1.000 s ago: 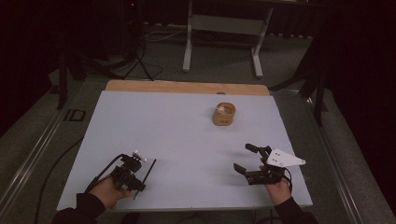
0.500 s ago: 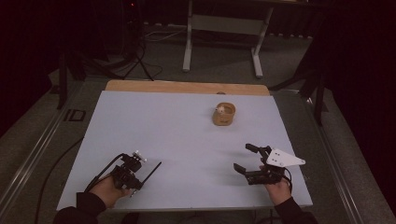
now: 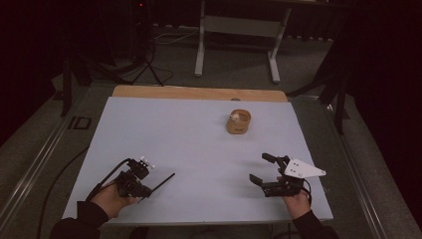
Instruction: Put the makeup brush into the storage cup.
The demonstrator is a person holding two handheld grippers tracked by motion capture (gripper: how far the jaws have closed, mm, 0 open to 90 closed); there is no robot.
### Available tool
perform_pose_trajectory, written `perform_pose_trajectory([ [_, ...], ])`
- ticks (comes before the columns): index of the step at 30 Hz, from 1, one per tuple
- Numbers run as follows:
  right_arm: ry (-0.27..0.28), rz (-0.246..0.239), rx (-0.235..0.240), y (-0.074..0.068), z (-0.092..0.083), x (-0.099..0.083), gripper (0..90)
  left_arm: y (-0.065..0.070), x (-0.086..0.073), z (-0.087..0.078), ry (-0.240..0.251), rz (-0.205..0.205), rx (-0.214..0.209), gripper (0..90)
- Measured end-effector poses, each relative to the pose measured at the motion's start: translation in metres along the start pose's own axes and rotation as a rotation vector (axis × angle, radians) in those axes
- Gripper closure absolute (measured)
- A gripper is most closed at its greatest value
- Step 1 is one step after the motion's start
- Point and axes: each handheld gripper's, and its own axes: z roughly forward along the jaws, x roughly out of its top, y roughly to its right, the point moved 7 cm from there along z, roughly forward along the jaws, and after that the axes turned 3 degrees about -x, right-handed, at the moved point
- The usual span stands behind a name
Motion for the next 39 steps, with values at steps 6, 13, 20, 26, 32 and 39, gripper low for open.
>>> perform_pose_trajectory([
  [6,0.001,0.0,0.0,0.0,0.0,0.0,13.8,-0.002,0.01,-0.014,0.056,-0.006,0.014,85.6],
  [13,-0.001,0.001,-0.001,0.0,0.0,0.0,13.8,0.001,0.023,-0.03,0.098,0.024,0.011,85.6],
  [20,-0.001,0.002,-0.002,0.0,0.0,-0.001,13.8,0.005,0.037,-0.04,0.121,0.052,-0.002,85.6],
  [26,-0.006,0.002,0.002,0.0,0.001,-0.001,13.8,0.012,0.05,-0.043,0.127,0.091,0.003,85.5],
  [32,-0.007,0.004,0.0,0.001,0.002,-0.002,13.8,0.018,0.065,-0.041,0.137,0.127,-0.014,85.5],
  [39,-0.015,0.013,-0.001,0.001,0.002,-0.004,13.8,0.024,0.079,-0.039,0.141,0.155,-0.045,85.5],
])
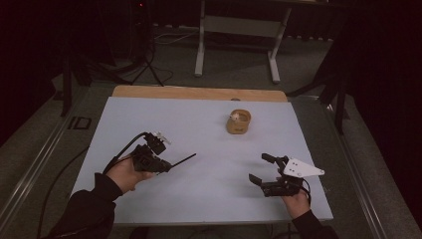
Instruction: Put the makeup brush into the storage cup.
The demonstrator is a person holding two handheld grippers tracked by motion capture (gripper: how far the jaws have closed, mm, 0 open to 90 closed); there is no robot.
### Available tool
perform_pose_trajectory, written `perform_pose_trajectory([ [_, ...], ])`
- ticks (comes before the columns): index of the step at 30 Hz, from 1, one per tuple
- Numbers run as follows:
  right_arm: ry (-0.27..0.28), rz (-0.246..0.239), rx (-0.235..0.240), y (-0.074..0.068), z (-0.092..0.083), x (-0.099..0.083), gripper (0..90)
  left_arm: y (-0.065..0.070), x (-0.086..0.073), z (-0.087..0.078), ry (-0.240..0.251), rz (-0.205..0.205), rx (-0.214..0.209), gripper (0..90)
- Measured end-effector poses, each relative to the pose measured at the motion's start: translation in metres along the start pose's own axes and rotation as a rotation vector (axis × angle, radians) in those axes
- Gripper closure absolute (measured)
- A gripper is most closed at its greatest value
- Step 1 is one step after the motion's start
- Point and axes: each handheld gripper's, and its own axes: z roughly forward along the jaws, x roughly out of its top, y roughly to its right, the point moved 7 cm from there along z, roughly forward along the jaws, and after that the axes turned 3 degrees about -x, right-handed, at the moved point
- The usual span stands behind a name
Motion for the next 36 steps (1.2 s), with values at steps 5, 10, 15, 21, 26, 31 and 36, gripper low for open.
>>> perform_pose_trajectory([
  [5,-0.001,-0.009,-0.003,-0.001,0.0,0.0,13.8,0.006,0.011,0.003,-0.004,0.031,-0.002,85.5],
  [10,-0.013,-0.019,-0.013,0.0,0.0,0.0,13.8,0.013,0.021,0.004,-0.008,0.061,-0.019,85.5],
  [15,-0.026,-0.027,-0.02,0.0,0.001,0.001,15.4,0.016,0.029,0.006,-0.01,0.077,-0.036,85.6],
  [21,-0.075,-0.054,-0.041,-0.005,0.001,0.007,15.7,0.023,0.041,0.006,-0.006,0.105,-0.057,85.5],
  [26,-0.101,-0.139,-0.075,-0.012,0.004,0.016,13.8,0.027,0.051,0.008,0.011,0.118,-0.069,85.6],
  [31,-0.103,-0.232,-0.12,-0.017,0.01,0.026,13.9,0.032,0.054,0.013,0.003,0.137,-0.083,85.6],
  [36,-0.101,-0.329,-0.113,-0.023,0.017,0.037,16.1,0.034,0.058,0.013,0.009,0.133,-0.08,85.5],
])
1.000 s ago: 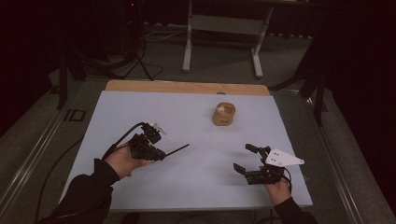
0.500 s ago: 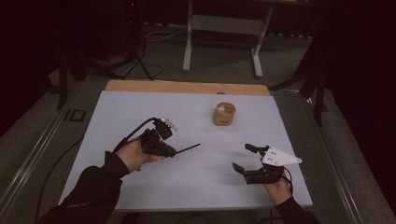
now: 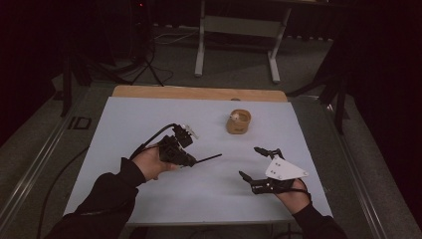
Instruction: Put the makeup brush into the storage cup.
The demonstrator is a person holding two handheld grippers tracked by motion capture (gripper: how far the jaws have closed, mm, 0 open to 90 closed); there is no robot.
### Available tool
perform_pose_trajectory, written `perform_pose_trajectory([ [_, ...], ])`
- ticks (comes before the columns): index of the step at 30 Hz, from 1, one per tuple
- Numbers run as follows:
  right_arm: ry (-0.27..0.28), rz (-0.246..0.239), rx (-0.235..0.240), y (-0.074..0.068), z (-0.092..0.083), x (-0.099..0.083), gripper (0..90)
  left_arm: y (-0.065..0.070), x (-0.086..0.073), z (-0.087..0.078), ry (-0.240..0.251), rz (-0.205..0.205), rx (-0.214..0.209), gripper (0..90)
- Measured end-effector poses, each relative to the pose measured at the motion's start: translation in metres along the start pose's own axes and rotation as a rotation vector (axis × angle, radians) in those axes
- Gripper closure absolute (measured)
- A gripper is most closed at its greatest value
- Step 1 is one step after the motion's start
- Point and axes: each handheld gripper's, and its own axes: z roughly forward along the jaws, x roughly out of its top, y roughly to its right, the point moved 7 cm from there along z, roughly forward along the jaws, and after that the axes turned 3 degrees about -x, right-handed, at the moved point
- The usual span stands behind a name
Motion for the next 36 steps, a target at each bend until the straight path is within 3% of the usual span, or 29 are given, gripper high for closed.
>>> perform_pose_trajectory([
  [6,0.0,-0.147,0.009,-0.008,0.008,0.017,24.9,0.004,0.009,0.0,-0.001,0.016,-0.004,85.5],
  [9,-0.007,-0.188,0.017,-0.014,0.014,0.022,28.3,0.006,0.013,0.0,0.001,0.025,0.001,85.6],
  [14,-0.055,-0.308,0.04,-0.027,0.025,0.023,40.7,0.009,0.017,0.002,0.002,0.032,-0.005,85.6],
  [19,-0.066,-0.398,0.062,-0.041,0.034,0.025,45.6,0.013,0.019,0.004,-0.005,0.038,-0.011,85.6],
  [24,-0.091,-0.456,0.057,-0.046,0.042,0.025,51.2,0.016,0.021,0.005,-0.008,0.048,-0.012,85.5],
  [31,-0.119,-0.484,0.068,-0.053,0.054,0.027,60.2,0.019,0.023,0.007,-0.009,0.053,-0.019,85.6],
  [36,-0.137,-0.559,0.067,-0.056,0.059,0.026,64.7,0.022,0.025,0.009,-0.019,0.064,-0.022,85.6],
])
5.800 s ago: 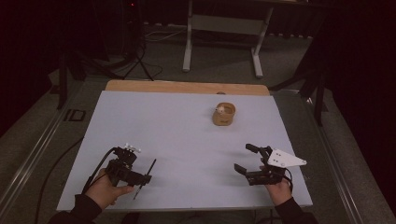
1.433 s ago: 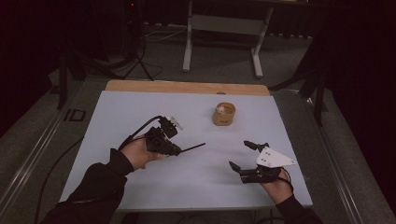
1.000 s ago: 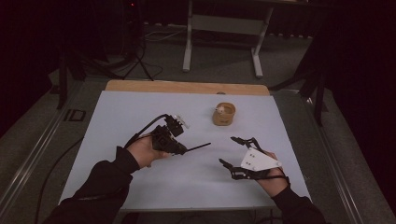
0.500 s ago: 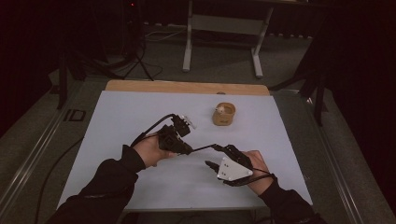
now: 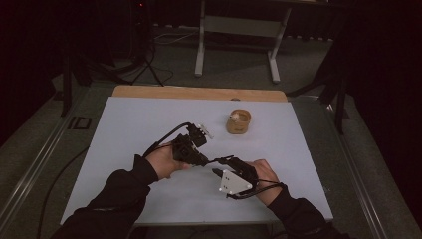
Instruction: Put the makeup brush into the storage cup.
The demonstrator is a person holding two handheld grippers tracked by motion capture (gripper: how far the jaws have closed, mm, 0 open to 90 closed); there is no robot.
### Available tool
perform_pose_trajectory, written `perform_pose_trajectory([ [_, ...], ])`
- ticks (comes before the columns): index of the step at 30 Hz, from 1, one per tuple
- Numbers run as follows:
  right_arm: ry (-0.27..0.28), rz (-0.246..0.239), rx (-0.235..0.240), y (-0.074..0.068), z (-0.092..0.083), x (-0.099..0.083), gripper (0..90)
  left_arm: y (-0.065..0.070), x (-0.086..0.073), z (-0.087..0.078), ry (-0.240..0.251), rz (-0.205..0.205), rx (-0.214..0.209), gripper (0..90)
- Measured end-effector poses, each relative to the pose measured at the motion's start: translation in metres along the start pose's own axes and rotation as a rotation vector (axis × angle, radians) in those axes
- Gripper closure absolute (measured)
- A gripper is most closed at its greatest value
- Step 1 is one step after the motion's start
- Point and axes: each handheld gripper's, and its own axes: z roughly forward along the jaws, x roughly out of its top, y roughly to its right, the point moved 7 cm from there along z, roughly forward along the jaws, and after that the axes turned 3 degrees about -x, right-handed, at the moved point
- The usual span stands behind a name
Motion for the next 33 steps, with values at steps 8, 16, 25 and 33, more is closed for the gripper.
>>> perform_pose_trajectory([
  [8,-0.032,-0.034,-0.006,0.0,0.007,0.001,71.4,0.006,0.004,0.005,-0.01,0.016,-0.012,85.5],
  [16,-0.046,-0.067,0.001,0.0,0.009,0.001,83.0,0.008,0.005,0.007,-0.013,0.009,-0.021,85.5],
  [25,-0.053,-0.095,0.014,-0.003,0.009,0.001,85.3,0.009,0.004,0.008,0.001,0.025,-0.025,84.9],
  [33,-0.066,-0.098,0.037,-0.005,0.01,-0.002,85.3,0.008,0.012,-0.011,0.091,0.04,0.039,61.7],
])
